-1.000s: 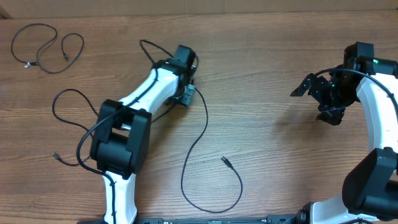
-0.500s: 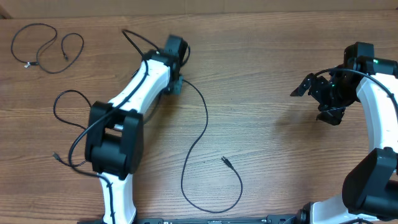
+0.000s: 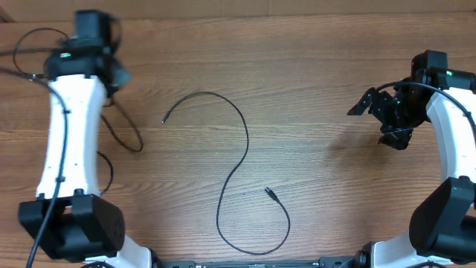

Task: Untangle cables

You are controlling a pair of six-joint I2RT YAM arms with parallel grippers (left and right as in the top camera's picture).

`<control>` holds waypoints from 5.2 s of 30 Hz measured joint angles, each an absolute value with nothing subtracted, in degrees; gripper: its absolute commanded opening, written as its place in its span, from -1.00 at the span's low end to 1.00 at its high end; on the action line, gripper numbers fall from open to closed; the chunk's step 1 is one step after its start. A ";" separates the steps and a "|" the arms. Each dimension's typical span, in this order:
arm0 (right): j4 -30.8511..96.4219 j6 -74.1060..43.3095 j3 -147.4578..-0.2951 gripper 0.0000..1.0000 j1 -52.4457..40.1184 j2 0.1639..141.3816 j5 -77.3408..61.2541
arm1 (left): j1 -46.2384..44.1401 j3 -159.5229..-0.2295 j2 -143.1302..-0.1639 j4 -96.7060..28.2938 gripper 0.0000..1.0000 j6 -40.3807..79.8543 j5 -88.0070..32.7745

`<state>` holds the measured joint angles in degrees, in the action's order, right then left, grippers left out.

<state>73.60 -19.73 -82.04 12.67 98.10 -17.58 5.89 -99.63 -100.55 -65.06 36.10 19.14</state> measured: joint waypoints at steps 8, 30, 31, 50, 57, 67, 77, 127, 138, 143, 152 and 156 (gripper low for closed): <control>73.63 -19.73 -82.04 1.00 12.67 98.10 -17.58 | 19.84 -99.63 -100.71 -65.73 -0.92 45.58 19.68; 73.63 -19.73 -82.04 1.00 12.67 98.10 -17.56 | 25.12 -99.42 -118.43 -72.60 0.57 33.78 5.41; 73.65 -19.70 -82.04 1.00 12.67 98.10 -17.56 | 25.12 -99.42 -118.54 -72.31 0.57 33.54 5.02; 73.63 -19.73 -82.04 1.00 12.67 98.10 -17.58 | 24.01 -99.35 -126.76 -55.66 -0.91 23.38 2.76; 73.60 -19.73 -82.04 1.00 12.67 98.10 -17.58 | 27.55 -100.22 -126.76 -49.78 -0.92 23.53 4.95; 73.65 -19.73 -82.04 1.00 12.67 98.10 -17.58 | 36.07 -119.81 -127.31 -48.14 -0.41 24.23 -1.69; 73.65 -19.75 -82.04 1.00 12.67 98.10 -17.58 | 38.37 -120.05 -127.33 -61.78 0.66 27.97 -0.78; 73.65 -19.75 -82.04 1.00 12.67 98.10 -17.56 | 68.38 -91.50 -125.67 -44.88 -0.92 -15.90 -5.76; 73.67 -19.73 -82.04 1.00 12.67 98.10 -17.56 | 58.30 -96.25 -127.24 -49.93 -0.92 3.46 -6.26; 73.69 -19.73 -82.04 1.00 12.67 98.10 -17.58 | 57.74 -104.73 -127.68 -53.19 -0.92 7.01 -6.44; 73.65 -19.73 -82.04 1.00 12.67 98.10 -17.56 | 56.80 -109.23 -127.68 -50.76 -0.80 8.40 -6.81; 73.65 -19.70 -82.04 1.00 12.67 98.10 -17.56 | 53.93 -109.23 -127.68 -48.97 0.45 7.94 -9.65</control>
<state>73.65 -19.70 -82.04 12.67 98.10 -17.56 53.93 -109.23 -127.68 -48.97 7.94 -9.65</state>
